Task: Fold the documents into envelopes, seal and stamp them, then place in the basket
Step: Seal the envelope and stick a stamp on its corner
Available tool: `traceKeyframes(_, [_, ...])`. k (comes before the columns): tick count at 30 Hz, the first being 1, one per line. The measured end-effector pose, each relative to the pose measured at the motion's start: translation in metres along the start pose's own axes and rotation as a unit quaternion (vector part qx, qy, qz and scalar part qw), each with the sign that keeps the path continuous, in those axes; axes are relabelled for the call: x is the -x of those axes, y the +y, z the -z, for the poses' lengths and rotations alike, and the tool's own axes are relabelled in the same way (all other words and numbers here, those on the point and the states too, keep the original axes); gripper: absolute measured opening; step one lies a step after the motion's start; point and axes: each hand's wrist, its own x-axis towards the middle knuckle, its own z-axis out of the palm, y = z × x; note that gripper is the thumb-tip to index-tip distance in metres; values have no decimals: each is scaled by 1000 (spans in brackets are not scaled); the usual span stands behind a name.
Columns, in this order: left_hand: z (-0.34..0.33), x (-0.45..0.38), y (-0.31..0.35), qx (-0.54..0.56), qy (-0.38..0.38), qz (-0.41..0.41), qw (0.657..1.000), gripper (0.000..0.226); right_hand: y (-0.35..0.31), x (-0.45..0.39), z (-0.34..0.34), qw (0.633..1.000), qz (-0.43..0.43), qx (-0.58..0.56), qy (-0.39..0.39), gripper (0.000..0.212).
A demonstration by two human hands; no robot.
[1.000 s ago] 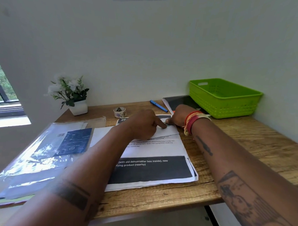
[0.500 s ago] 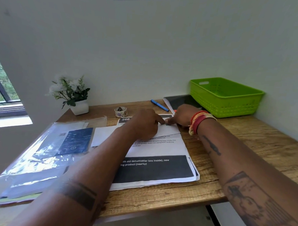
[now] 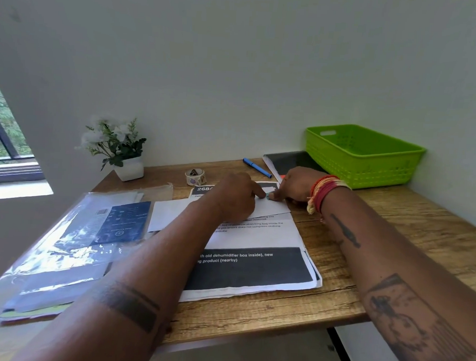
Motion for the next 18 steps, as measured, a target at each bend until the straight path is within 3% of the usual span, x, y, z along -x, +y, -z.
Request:
traceKeyframes(6, [2,2,2,10,4,-1,1000,42,-1,3,2,1000,-8,-5,-10,28])
traceKeyframes(11, [-3,6,-2,43,56,0,998,32,4,6,-1,994,-7,-109,16,31])
traceKeyframes(14, [-6,6,-11,19,100,51,994,33,4,6,-2,989,-6,-143,26,30])
traceKeyframes(18, [-4,8,-19,7,66,108,992,44,2,6,-5,989,0,-143,46,35])
